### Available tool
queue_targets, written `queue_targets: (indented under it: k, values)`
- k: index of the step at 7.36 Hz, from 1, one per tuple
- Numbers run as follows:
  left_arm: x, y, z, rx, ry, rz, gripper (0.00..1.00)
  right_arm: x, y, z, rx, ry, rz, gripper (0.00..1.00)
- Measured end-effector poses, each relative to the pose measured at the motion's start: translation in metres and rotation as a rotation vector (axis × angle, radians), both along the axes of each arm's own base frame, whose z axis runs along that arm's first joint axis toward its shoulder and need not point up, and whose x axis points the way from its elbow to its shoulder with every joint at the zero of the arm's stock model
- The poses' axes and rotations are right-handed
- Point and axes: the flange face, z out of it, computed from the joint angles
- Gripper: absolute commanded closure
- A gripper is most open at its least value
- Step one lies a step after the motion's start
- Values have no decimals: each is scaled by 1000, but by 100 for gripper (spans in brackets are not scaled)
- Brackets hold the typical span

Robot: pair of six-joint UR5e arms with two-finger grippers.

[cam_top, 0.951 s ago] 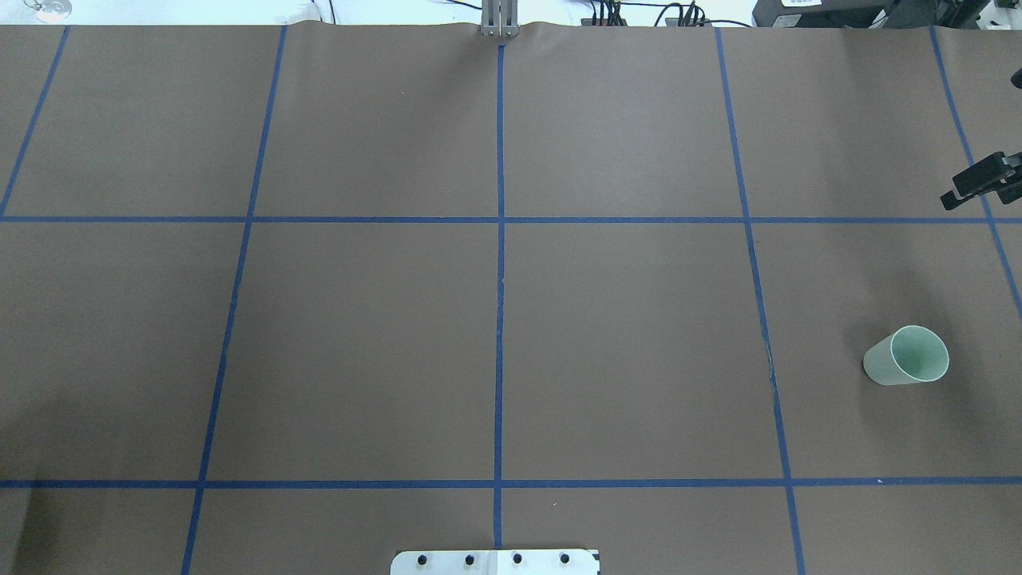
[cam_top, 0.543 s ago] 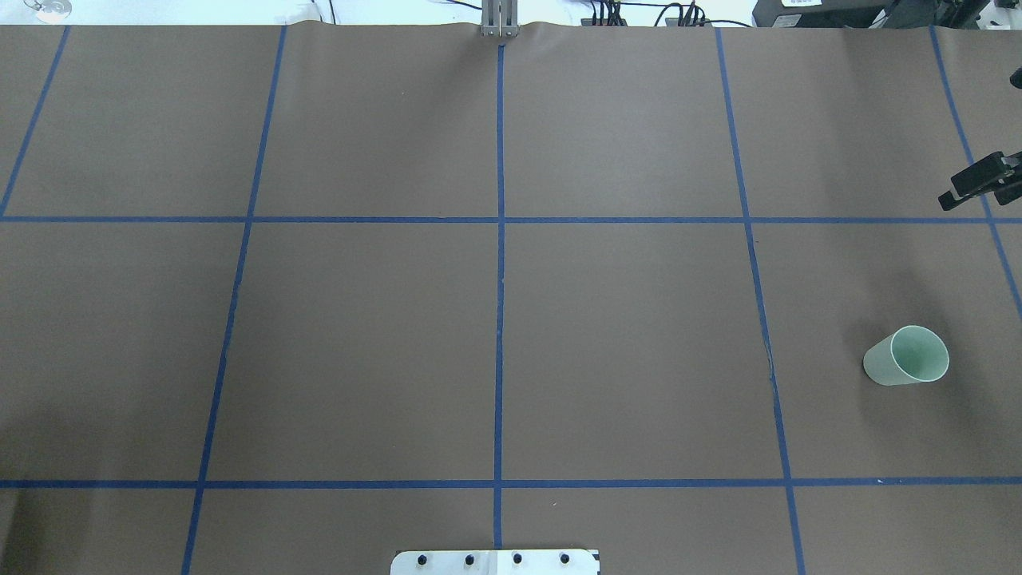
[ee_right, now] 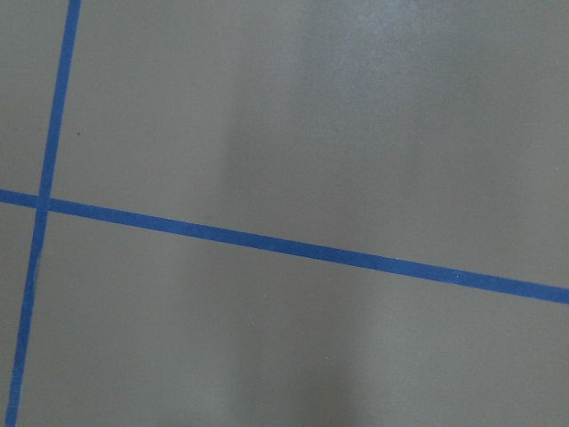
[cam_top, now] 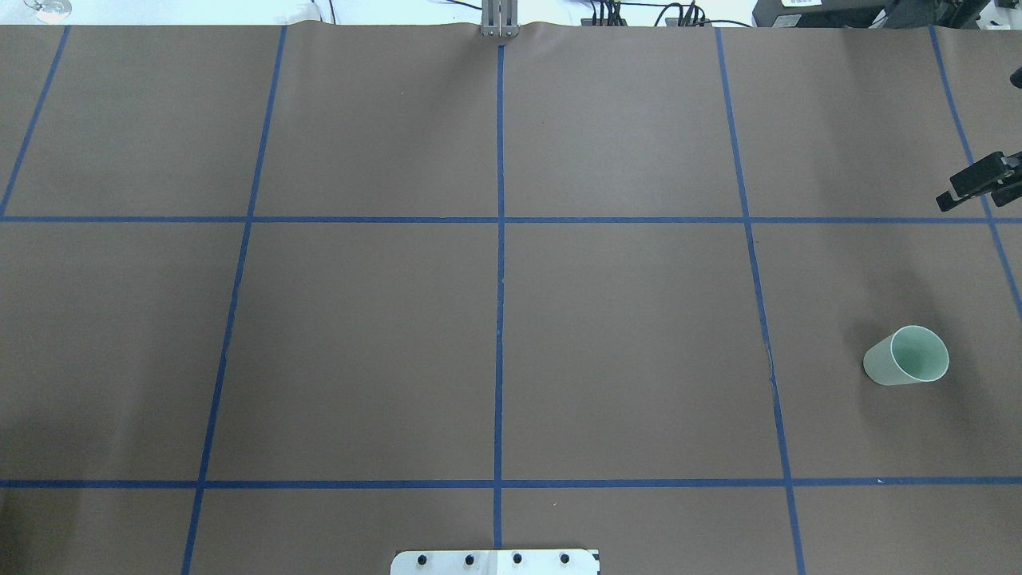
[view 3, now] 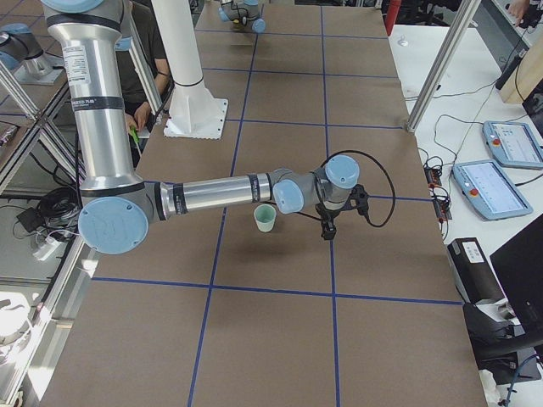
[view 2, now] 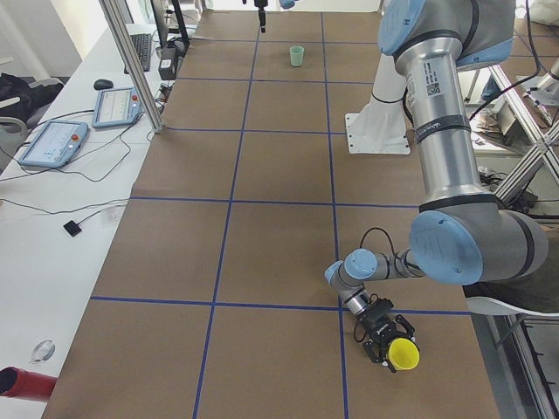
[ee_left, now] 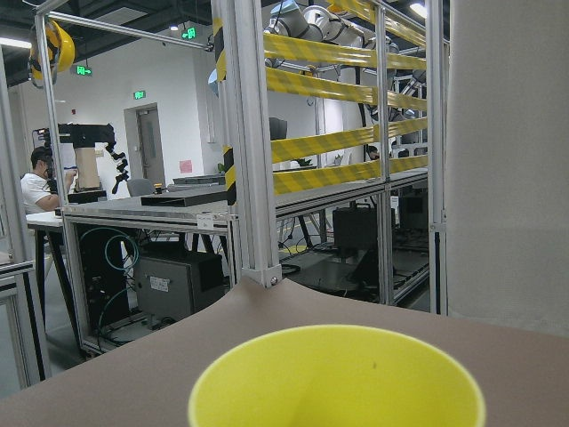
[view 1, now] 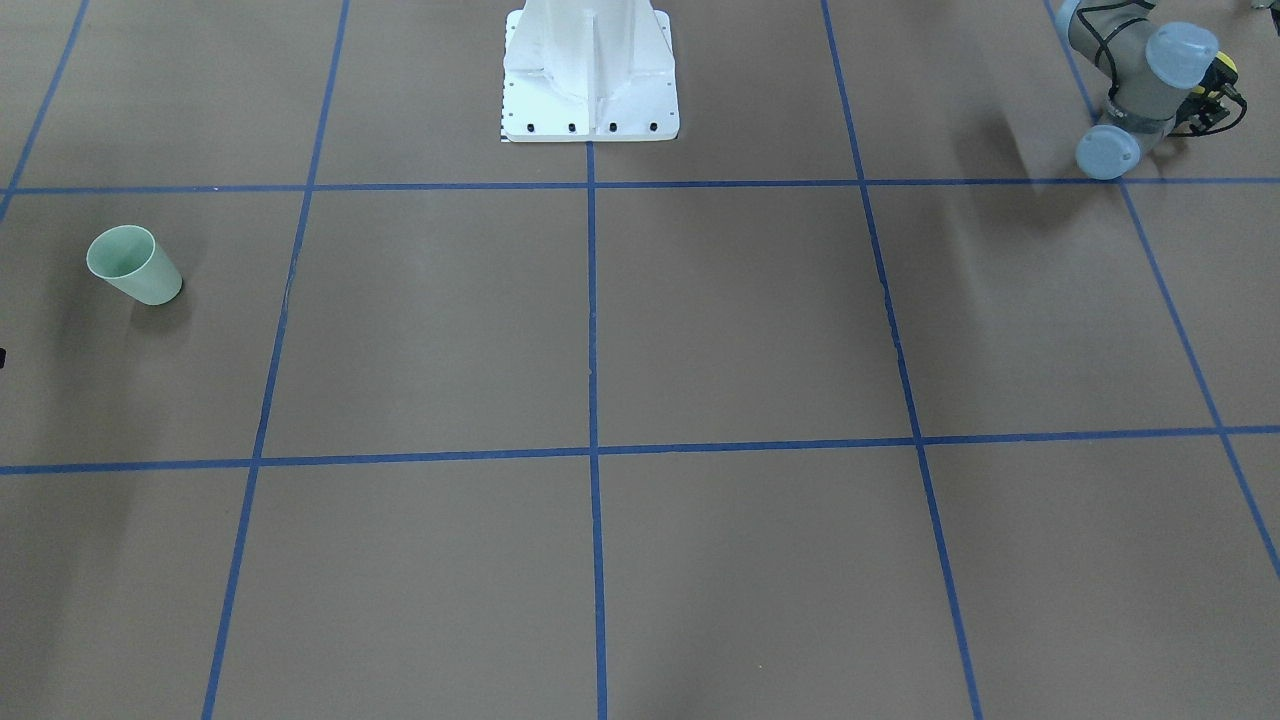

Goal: Transfer and stack yellow cup on green cup

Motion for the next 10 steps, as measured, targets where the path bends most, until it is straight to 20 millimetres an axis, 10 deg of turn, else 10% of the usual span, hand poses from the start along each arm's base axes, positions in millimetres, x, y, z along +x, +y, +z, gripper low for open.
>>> queue_targets:
  k: [3,7,10]
  values:
    - [-19,2,26,41,24,62,54,0,0,-2,1,-3,0,0]
    - [-103,9,62,59,43,320,53,-4,-3,-21,10,-22,9,0]
    - [-122,-21,63,205,-6,539,51,-6,-5,-28,6,-36,11,0]
